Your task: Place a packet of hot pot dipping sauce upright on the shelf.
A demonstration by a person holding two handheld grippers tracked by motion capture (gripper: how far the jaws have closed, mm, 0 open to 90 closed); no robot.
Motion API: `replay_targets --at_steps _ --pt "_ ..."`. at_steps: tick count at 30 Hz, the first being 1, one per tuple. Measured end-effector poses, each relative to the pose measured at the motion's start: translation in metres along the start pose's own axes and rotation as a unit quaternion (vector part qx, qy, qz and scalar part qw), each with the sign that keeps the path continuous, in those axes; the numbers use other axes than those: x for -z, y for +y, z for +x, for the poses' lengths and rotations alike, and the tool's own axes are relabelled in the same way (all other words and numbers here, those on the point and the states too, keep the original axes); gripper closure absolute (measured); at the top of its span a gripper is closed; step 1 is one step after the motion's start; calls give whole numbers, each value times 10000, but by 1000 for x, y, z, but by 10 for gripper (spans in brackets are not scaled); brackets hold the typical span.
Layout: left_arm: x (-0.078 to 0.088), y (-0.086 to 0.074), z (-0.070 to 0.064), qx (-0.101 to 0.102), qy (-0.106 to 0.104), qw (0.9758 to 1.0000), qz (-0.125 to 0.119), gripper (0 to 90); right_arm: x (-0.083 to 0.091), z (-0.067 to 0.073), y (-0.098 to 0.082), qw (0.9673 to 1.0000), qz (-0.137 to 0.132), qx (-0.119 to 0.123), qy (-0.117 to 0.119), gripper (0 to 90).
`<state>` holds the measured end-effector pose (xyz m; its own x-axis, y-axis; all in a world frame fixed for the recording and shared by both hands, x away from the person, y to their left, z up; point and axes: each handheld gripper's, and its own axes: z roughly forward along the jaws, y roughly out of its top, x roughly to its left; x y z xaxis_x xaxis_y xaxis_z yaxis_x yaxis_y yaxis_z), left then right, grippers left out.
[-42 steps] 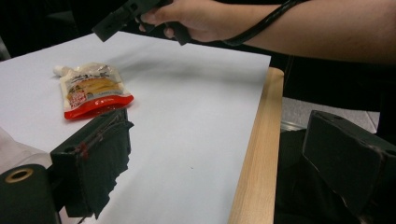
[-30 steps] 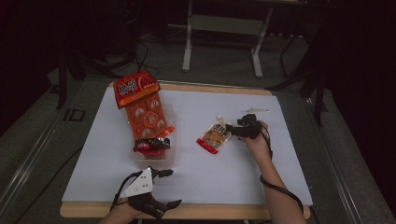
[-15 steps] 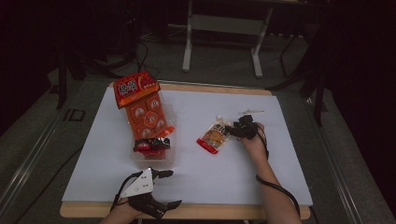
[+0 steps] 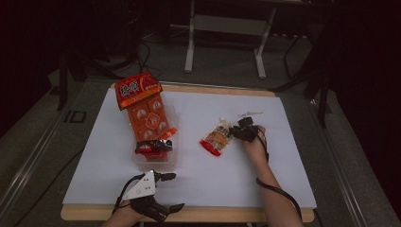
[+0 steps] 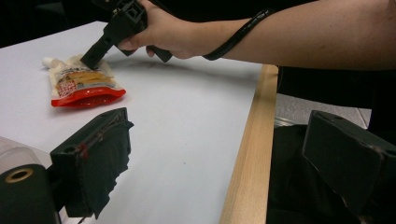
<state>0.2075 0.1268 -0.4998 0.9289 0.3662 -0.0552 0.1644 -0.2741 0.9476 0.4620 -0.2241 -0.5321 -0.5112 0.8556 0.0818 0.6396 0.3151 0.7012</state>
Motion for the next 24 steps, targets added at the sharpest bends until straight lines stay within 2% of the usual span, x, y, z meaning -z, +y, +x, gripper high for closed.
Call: replay_targets --at_steps 1,3,7,11,19,24 --pt "0 0 0 4 -3 10000 -5 81 0 1 0 10000 5 -23 38 859" --pt "0 0 0 -9 -9 10000 5 81 0 5 0 10000 4 66 -1 882" --pt "-1 0 0 -10 -28 10000 18 82 2 7 0 10000 30 41 16 893" --pt "-1 0 1 -9 -22 10000 11 82 10 6 2 9998 -88 -45 144 895" --pt "1 1 2 25 40 10000 -60 81 35 17 9 9983 -432 63 399 896" --pt "0 1 2 41 -4 10000 -45 82 50 24 14 9960 -684 100 564 895"
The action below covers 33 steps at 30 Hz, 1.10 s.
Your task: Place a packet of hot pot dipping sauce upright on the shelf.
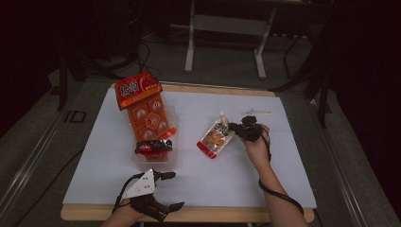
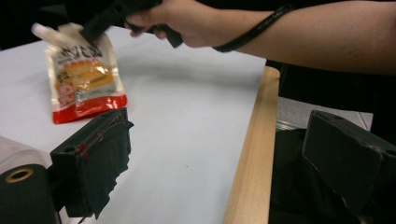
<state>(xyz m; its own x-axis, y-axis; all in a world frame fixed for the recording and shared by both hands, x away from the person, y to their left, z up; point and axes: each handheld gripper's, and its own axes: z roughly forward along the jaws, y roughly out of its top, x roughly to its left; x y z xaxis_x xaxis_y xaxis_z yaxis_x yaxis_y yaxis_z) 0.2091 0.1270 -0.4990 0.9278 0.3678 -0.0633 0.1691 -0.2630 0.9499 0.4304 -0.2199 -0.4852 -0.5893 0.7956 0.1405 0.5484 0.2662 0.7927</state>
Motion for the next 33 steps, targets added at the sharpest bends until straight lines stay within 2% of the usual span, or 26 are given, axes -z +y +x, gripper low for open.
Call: replay_targets --at_steps 6,9,11,18,20,21,25,28,31,33 --pt "-2 0 0 49 -43 10000 -59 82 12 12 9 9996 -194 108 171 895" --pt "-2 0 -1 -147 54 9999 -38 82 17 20 14 9990 -300 202 273 896" --pt "-2 0 -1 -189 34 9998 -39 83 20 27 17 9984 -358 286 343 896" --pt "-1 2 1 34 -31 9999 -139 79 29 49 29 9952 -521 502 657 896" --pt "-1 1 2 -19 -14 9997 -240 79 32 53 31 9940 -559 559 755 896" --pt "-1 2 2 -10 2 9998 -210 81 33 55 31 9937 -574 579 775 896" --pt "0 3 2 66 41 9996 -254 83 41 59 32 9922 -630 648 855 896" --pt "3 9 3 201 145 9994 -259 83 48 61 33 9914 -643 707 894 896" --pt "6 14 5 331 137 9990 -282 89 57 62 33 9906 -654 758 937 896" --pt "7 18 7 322 153 9989 -302 98 64 63 34 9895 -684 793 994 896"
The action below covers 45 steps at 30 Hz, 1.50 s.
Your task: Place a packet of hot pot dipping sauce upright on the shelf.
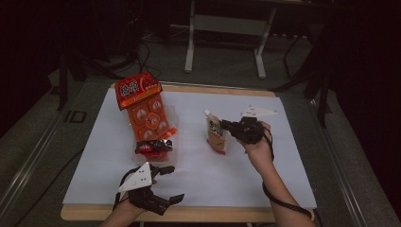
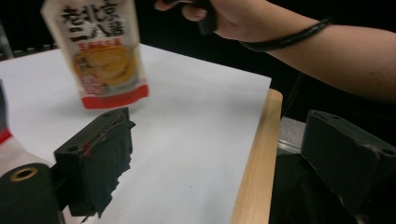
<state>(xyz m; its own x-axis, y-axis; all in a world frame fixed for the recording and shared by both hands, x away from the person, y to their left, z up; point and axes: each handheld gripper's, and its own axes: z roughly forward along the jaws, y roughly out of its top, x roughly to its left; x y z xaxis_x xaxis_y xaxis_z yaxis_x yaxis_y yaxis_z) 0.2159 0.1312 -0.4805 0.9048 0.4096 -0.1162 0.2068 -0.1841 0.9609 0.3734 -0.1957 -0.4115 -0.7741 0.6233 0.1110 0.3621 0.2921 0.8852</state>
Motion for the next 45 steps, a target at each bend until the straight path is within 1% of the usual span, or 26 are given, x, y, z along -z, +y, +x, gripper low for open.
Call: replay_targets --at_steps 1,3,4,6,7,9,10,12,13,16,18,25,27,29,31,33,35,37,38,40,42,43,45 --pt "0 2 0 8 29 10000 -2 98 3 2 1 10000 9 39 15 896" --pt "0 4 1 32 -1 10000 -48 99 10 5 2 9999 -7 50 110 896" --pt "0 6 1 -4 33 10000 -33 99 13 7 2 9999 -16 90 133 896" --pt "0 8 1 -25 35 10000 -32 99 20 11 3 9996 -39 114 242 896" --pt "0 10 1 -27 79 10000 -18 99 23 13 3 9995 -62 125 282 896" --pt "1 12 2 -51 75 10000 -9 99 29 17 4 9992 -76 199 328 896" --pt "0 14 2 -47 116 9999 -20 98 32 18 4 9991 -99 193 368 896" --pt "1 18 3 -36 99 9999 -60 99 37 21 5 9986 -142 188 471 896" --pt "1 20 3 -58 135 9999 -77 99 40 23 5 9984 -152 216 492 896" --pt "1 26 4 -85 118 9998 -109 99 46 30 6 9975 -174 286 621 896" --pt "1 31 4 -84 73 9999 -116 99 50 35 8 9967 -179 372 697 896" --pt "-2 49 9 -131 104 9996 -228 99 63 52 12 9934 -281 553 961 895" --pt "-3 55 11 -156 108 9995 -246 98 67 58 13 9927 -284 633 987 896" --pt "-5 61 12 -162 70 9996 -226 98 71 63 14 9914 -318 673 1080 895" --pt "-6 67 14 -210 93 9995 -230 98 74 68 15 9900 -344 741 1154 895" --pt "-9 71 15 -207 105 9994 -267 99 77 74 16 9886 -377 789 1228 895" --pt "-11 75 16 -219 8 9994 -261 110 79 78 17 9873 -399 814 1303 895" --pt "-14 78 17 -248 -35 9994 -229 114 81 83 18 9859 -411 885 1361 895" --pt "-15 80 18 -240 -100 9994 -229 117 81 85 18 9853 -410 899 1392 895" --pt "-18 83 19 -262 -121 9994 -186 122 83 88 18 9833 -441 918 1506 895" --pt "-20 86 20 -249 -251 9993 -154 126 83 92 19 9822 -436 967 1548 895" --pt "-20 87 20 -281 -305 9990 -174 125 84 93 19 9814 -443 971 1595 895" --pt "-21 91 21 -292 -296 9989 -228 156 84 97 19 9802 -429 1036 1635 895"
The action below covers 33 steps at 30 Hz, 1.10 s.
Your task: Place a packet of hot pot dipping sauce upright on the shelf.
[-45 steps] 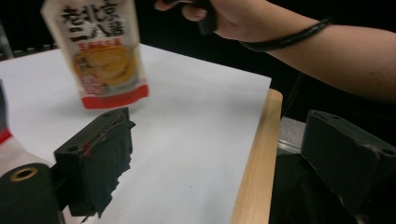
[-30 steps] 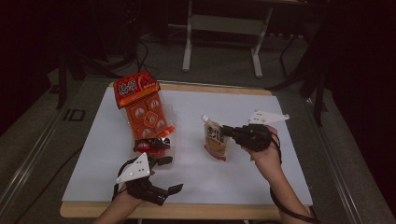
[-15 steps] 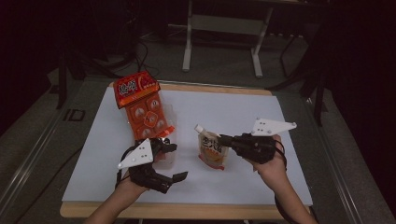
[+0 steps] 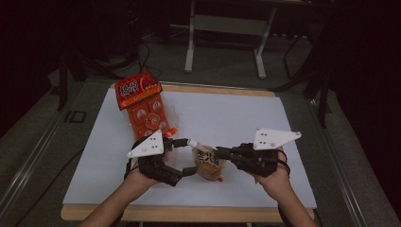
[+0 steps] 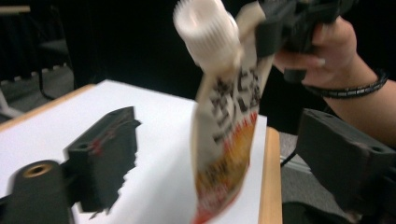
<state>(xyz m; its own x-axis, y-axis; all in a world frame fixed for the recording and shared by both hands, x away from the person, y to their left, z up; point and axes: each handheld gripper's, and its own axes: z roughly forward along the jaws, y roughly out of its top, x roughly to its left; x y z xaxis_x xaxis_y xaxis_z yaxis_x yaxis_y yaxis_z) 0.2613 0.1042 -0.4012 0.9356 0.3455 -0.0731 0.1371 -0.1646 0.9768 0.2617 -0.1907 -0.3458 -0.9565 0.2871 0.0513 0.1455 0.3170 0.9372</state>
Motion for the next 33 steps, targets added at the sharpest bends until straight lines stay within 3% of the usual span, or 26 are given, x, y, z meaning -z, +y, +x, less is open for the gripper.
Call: replay_targets --at_steps 3,5,9,15,19,21,23,25,29,33 --pt "-2 3 1 -22 1 10000 -5 210 -1 4 1 10000 -17 57 62 895" --pt "-5 4 3 -36 -179 9998 65 239 -2 6 2 9999 -35 61 131 895" --pt "-6 5 4 -66 -487 9988 71 429 -3 9 4 9998 -22 117 142 894" --pt "-6 8 1 -186 -519 9985 64 591 -5 10 2 9998 58 176 106 895" --pt "-6 10 0 -276 -538 9981 129 748 -6 10 1 9997 84 188 109 894" --pt "-6 10 0 -275 -597 9976 198 774 -6 10 1 9997 82 198 79 894" --pt "-7 11 0 -321 -522 9977 284 792 -7 10 0 9998 90 170 73 894" --pt "-6 11 -1 -422 -517 9975 252 821 -7 9 0 9998 80 158 81 894" --pt "-7 13 -1 -399 -497 9977 251 860 -6 7 -1 9999 31 97 53 888" --pt "-7 19 1 -482 -400 9976 298 874 -3 1 -1 9999 -138 -70 15 772"
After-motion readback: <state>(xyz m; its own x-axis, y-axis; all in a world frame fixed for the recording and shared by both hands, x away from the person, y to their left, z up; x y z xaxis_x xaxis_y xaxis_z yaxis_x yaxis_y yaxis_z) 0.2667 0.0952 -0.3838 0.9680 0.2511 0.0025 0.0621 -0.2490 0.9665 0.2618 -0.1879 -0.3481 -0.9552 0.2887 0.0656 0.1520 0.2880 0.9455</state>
